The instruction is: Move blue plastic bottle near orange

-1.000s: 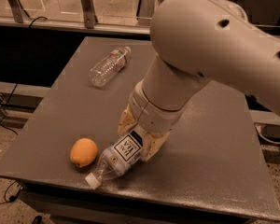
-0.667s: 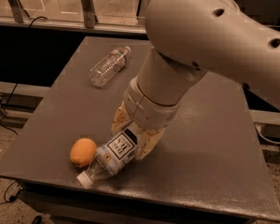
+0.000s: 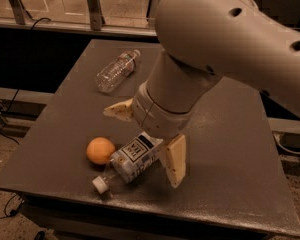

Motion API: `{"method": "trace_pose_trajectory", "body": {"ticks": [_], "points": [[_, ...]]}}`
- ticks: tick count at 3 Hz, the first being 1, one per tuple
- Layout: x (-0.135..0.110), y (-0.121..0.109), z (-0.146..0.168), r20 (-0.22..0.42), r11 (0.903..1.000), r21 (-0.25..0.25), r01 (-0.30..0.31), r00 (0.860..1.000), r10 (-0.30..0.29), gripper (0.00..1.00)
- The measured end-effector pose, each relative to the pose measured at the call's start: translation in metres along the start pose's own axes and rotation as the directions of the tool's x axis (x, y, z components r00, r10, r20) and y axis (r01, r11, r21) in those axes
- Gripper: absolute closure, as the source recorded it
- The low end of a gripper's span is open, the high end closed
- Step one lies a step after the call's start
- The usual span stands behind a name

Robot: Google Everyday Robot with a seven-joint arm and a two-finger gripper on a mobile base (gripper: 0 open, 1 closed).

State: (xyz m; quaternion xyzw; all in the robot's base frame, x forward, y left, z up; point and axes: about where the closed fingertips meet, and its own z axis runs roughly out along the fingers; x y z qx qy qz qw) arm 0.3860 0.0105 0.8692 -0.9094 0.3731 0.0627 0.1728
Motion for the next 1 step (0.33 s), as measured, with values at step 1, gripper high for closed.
{"method": "trace_pose_trajectory", "body": {"ticks": [1], "points": [[0.0, 0.0, 0.0, 0.0, 1.0, 0.0, 0.0, 1.0, 0.0, 0.0]]}}
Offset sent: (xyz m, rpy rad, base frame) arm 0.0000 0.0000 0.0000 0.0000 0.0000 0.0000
